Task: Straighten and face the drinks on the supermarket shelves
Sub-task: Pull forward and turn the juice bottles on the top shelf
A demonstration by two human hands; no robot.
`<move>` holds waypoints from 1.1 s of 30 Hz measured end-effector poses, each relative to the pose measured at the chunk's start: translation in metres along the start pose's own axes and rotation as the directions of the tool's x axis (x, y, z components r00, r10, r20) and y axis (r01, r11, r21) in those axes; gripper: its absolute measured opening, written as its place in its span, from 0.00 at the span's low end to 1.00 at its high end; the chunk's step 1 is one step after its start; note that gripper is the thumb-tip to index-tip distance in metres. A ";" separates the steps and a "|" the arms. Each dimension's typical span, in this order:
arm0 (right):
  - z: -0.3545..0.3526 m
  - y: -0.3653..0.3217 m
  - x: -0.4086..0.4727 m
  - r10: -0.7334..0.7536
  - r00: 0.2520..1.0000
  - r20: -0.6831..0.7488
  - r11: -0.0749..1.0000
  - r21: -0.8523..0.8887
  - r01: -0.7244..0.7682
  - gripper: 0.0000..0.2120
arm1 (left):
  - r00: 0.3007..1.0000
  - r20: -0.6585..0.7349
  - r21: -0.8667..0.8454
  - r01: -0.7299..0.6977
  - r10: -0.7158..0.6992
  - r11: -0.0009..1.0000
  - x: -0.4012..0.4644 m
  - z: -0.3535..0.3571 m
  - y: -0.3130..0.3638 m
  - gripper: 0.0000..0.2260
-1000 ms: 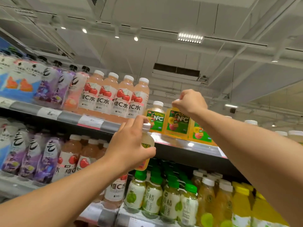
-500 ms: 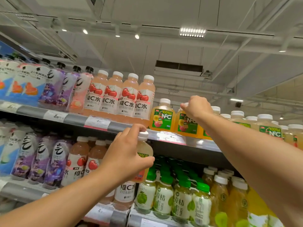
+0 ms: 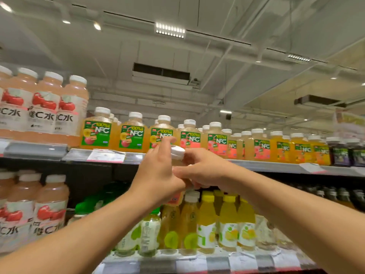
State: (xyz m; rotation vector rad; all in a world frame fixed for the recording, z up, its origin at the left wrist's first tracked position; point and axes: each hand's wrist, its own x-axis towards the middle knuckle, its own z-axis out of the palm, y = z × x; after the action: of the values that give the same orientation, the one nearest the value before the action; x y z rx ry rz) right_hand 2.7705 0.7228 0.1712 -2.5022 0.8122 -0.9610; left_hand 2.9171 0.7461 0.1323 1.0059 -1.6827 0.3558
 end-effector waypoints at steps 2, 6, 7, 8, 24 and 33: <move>-0.029 0.015 -0.015 -0.006 0.999 -0.040 1.000 -0.016 0.006 0.03 | 0.999 0.002 0.001 -0.050 0.050 0.999 0.010 0.027 0.026 0.39; -0.106 0.043 -0.038 0.013 0.992 -0.124 0.995 -0.098 -0.026 0.12 | 0.983 0.026 0.033 -0.183 0.182 0.983 0.026 0.064 0.053 0.46; -0.127 0.053 -0.040 0.018 0.986 -0.167 0.992 -0.119 -0.038 0.15 | 0.979 0.036 0.099 -0.202 0.199 0.974 0.027 0.070 0.052 0.44; -0.148 0.063 -0.041 0.022 0.976 -0.219 0.990 -0.129 -0.051 0.17 | 0.978 0.057 0.217 -0.208 0.201 0.954 0.027 0.076 0.048 0.40; -0.214 0.145 0.044 0.120 0.961 -0.250 0.900 -0.382 -0.211 0.17 | 0.962 0.188 0.792 -0.028 -0.199 0.610 0.022 0.122 0.037 0.35; -0.188 0.154 0.041 0.132 0.937 -0.323 0.748 -0.588 -0.308 0.18 | 0.976 0.147 0.829 -0.031 -0.163 0.559 0.016 0.128 0.027 0.35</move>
State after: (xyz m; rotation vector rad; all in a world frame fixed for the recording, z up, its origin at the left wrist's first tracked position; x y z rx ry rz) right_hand 2.6053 0.5577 0.2495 -2.7317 1.7365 -1.0779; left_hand 2.8131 0.6689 0.1071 1.8575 -1.6451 1.1094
